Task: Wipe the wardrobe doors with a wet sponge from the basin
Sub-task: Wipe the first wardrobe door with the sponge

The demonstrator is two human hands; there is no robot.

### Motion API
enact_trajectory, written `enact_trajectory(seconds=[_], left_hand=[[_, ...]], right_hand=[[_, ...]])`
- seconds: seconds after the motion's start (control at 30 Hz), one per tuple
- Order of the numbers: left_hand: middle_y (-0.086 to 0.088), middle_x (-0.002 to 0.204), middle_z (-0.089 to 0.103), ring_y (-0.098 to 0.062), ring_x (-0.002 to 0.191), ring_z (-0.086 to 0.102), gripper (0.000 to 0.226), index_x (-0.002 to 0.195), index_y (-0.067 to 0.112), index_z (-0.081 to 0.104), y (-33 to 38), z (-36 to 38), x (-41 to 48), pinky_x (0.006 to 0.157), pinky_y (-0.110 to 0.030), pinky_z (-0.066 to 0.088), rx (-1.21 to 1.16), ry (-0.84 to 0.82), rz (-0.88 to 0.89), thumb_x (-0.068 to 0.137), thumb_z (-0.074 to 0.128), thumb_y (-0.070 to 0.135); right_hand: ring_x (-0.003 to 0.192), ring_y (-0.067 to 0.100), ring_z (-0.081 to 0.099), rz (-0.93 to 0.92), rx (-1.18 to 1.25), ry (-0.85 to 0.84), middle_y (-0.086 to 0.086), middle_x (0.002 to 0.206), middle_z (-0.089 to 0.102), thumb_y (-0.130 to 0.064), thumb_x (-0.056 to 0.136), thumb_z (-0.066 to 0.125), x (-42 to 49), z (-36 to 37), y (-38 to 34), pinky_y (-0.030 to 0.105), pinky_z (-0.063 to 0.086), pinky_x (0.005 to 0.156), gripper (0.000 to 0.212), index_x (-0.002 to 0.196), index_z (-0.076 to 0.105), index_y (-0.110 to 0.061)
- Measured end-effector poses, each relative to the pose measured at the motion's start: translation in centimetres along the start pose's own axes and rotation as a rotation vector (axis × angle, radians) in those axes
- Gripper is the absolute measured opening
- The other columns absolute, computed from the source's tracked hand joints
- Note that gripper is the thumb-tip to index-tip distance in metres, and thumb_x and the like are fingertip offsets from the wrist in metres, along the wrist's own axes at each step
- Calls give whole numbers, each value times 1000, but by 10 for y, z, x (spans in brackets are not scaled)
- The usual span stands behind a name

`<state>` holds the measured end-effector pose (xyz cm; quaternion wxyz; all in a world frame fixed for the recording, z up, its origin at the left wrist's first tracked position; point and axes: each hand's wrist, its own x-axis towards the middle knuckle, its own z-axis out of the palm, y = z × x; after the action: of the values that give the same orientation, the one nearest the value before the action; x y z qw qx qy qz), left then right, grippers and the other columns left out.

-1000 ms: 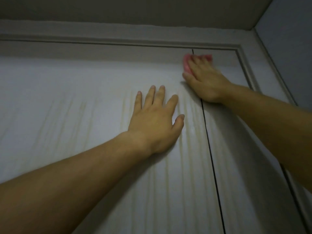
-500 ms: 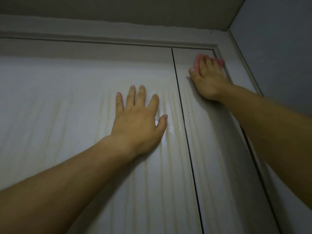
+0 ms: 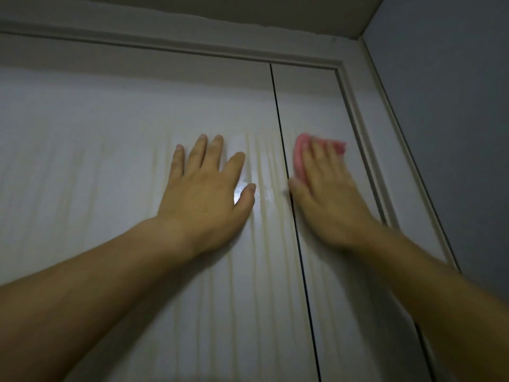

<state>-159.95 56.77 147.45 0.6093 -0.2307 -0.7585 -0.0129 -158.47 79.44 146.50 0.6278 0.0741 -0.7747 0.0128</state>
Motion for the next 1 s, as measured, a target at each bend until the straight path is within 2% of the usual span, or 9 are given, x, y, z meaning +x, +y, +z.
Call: enact_trajectory(seconds=[0.1,0.2,0.27,0.37,0.43,0.6,0.8,0.93,1.0], left_hand=[[-7,171,-7,-27,157,-13,77,162,31,6,-5,-1,-4,127,-54,-3,29,-27,20,91,6,63],[-7,171,-9,-27,157,-14,79,162,31,3,-6,-3,-4,127,-54,-3,34,-36,32,90,4,63],[-7,171,-9,-27,157,-14,79,162,31,3,-6,-2,-4,127,-54,-4,34,-35,32,90,3,63],[-8,172,-5,-27,158,-11,79,162,28,8,-7,-1,-5,127,-52,-4,10,-16,46,91,7,61],[-10,171,1,-27,158,-6,80,161,26,15,-11,-2,-8,128,-50,-2,-23,11,53,89,8,60],[-9,171,7,-28,158,-2,77,159,27,20,-19,-2,-15,127,-51,-1,-4,46,27,91,9,61],[-8,172,0,-28,158,-6,77,162,28,12,-26,1,-17,127,-51,-2,18,24,51,92,10,59],[-8,172,1,-28,158,-5,80,162,27,13,-24,2,-17,127,-51,-2,14,30,51,90,6,59],[-9,171,4,-28,158,-3,78,162,25,16,-27,1,-18,128,-49,-2,-3,38,63,91,10,58]], right_hand=[[152,11,-26,-111,-34,-37,-11,164,-28,-62,103,12,-7,2,2,36,-13,124,72,158,-22,-31],[154,17,-23,25,14,0,-3,169,-21,-61,105,13,46,-12,12,46,-7,128,73,160,-19,-25],[154,20,-21,69,21,24,0,170,-19,-59,106,15,59,-12,3,46,-8,128,74,161,-16,-22],[154,14,-23,-164,-54,-33,-5,168,-21,-59,106,18,28,-1,-22,33,-15,123,73,161,-16,-25],[154,12,-23,-293,-100,-71,-7,168,-23,-60,105,15,24,-1,-15,33,-13,124,72,161,-17,-27],[155,18,-19,-41,-33,-50,0,170,-18,-58,106,16,71,-15,-11,41,-9,127,73,161,-16,-21],[155,13,-21,-394,-118,-87,-2,169,-18,-60,103,13,16,1,-31,35,-10,127,74,162,-12,-23],[155,17,-20,-100,-47,-48,0,170,-18,-54,108,16,59,-9,-22,40,-10,127,70,161,-15,-22],[155,18,-20,-123,-57,-57,1,170,-18,-55,107,15,52,-4,-38,40,-11,126,72,161,-15,-20]])
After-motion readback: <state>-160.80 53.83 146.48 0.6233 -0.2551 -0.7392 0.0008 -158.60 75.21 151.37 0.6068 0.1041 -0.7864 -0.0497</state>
